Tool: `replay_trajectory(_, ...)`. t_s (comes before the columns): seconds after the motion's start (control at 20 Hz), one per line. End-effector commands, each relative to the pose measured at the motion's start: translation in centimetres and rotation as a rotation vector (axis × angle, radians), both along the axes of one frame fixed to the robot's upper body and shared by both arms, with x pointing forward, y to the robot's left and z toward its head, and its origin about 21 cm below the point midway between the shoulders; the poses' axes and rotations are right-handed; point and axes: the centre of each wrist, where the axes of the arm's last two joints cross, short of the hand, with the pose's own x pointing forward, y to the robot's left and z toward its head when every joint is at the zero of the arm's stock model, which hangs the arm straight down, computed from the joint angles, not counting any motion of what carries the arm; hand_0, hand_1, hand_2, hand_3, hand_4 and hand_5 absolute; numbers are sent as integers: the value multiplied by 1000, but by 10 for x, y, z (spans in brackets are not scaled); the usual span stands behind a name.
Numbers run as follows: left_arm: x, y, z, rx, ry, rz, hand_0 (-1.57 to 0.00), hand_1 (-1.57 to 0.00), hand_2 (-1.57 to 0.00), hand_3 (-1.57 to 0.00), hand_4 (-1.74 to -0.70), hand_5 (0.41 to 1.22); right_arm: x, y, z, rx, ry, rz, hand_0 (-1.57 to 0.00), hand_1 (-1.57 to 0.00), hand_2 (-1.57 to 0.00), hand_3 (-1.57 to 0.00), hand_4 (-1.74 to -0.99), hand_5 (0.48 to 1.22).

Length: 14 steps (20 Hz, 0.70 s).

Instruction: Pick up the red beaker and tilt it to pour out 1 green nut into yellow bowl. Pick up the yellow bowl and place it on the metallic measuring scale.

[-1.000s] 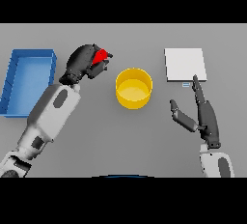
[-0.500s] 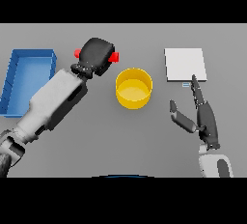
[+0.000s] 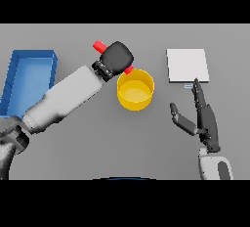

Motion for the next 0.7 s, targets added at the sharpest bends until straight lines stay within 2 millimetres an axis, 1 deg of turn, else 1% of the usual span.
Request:
replay_trajectory(0.0, 2, 2, 1, 59, -2, -11, -1571, -1571, -1571, -1494, -1729, 1219, -1, 5, 0, 4, -9, 1, 1, 1, 1, 1, -1290, 644)
replay_trajectory(0.05, 1, -3, 2, 109, -23, -30, -1571, -1571, -1571, -1509, -1732, 1220, 0, 3, 2, -2, -8, -9, 1, 1, 1, 1, -1291, 640)
replay_trajectory(0.1, 2, -5, -1, 142, -28, -41, -1571, -1571, -1571, -1522, -1734, 1220, 2, -2, 3, -4, -1, -15, 1, 1, 1, 1, -1291, 634)
replay_trajectory(0.25, 2, -11, 0, 260, -74, -80, -1571, -1571, -1571, -1546, -1737, 1220, 2, -3, 1, -10, 3, -17, 1, 1, 1, 1, -1288, 627)
replay_trajectory(0.35, 3, -13, 5, 315, -98, -116, -1571, -1571, -1571, -1555, -1739, 1221, 4, -1, 2, -14, 4, -28, 1, 1, 1, 1, -1278, 609)
replay_trajectory(0.4, 5, -15, 7, 331, -112, -129, -1571, -1571, -1571, -1558, -1739, 1221, 4, 0, -1, -21, 17, -37, 1, 1, 1, 1, -1276, 600)
replay_trajectory(0.45, 4, -21, 5, 349, -127, -141, -1571, -1571, -1571, -1561, -1739, 1221, 2, 0, 0, -27, 8, -33, 1, 1, 1, 1, -1276, 593)
replay_trajectory(0.5, 6, -21, 3, 379, -134, -149, -1571, -1571, -1571, -1563, -1738, 1221, 2, -2, -1, -32, 11, -36, 1, 1, 1, 1, -1270, 588)
replay_trajectory(0.55, 8, -24, 5, 414, -142, -149, -1571, -1571, -1571, -1564, -1737, 1221, 2, -1, -4, -32, 14, -28, 1, 1, 1, 1, -1260, 586)
replay_trajectory(0.65, 9, -33, 11, 479, -160, -165, -1571, -1571, -1571, -1567, -1736, 1221, 3, -1, 2, -65, 2, -41, 1, 1, 1, 1, -1236, 582)
